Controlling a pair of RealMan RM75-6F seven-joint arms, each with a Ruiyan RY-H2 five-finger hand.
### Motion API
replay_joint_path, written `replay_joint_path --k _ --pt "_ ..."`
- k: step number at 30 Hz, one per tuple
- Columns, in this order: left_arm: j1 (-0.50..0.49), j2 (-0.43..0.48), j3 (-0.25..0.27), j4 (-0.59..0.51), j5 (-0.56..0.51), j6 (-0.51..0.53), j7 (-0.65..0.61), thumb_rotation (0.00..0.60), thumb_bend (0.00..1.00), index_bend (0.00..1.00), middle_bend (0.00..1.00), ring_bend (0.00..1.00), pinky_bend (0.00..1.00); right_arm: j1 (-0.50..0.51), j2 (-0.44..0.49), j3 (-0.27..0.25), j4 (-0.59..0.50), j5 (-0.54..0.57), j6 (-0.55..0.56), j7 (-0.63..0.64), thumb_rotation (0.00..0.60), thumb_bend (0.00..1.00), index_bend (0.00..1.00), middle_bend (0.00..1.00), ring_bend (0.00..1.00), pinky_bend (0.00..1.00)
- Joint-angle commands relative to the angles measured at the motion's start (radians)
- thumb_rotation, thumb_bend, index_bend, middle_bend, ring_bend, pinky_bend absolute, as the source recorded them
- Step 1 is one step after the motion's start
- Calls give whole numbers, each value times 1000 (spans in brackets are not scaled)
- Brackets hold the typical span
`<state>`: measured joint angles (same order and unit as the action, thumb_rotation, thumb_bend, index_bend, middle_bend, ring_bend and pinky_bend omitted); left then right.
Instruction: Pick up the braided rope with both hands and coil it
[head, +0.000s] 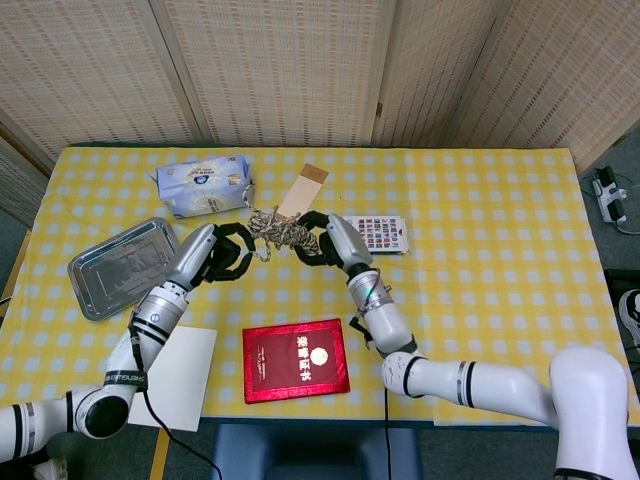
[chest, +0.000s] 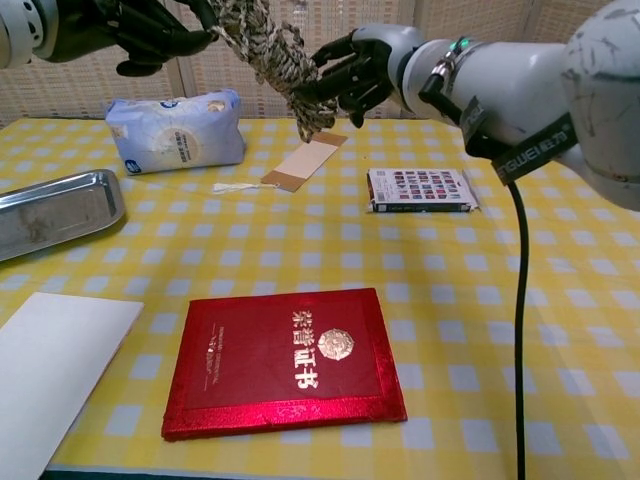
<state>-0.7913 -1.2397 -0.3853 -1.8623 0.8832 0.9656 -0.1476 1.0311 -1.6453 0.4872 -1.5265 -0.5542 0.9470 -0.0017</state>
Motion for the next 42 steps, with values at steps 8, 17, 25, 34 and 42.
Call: replay_joint_path --k 8,17,25,34,42 --pt "-16 -7 47 56 -64 -64 49 600 541 624 973 892 907 -89 36 46 -40 -135 -12 152 600 639 881 740 837 735" --pt "-44 -41 63 110 -142 -63 113 600 542 624 973 891 907 -125 103 30 -85 -170 -71 177 600 638 882 740 837 735" --pt "-50 -51 71 163 -195 -72 137 600 541 624 973 891 907 -152 161 18 -117 -170 -98 187 600 639 882 740 838 735" --pt "-49 -55 77 178 -203 -65 162 600 541 595 973 886 907 -159 221 -10 -151 -164 -125 155 600 638 881 740 846 735" --pt "-45 -10 97 141 -153 -72 205 600 347 80 618 562 864 -118 326 -87 -198 -119 -177 12 600 639 882 740 828 735"
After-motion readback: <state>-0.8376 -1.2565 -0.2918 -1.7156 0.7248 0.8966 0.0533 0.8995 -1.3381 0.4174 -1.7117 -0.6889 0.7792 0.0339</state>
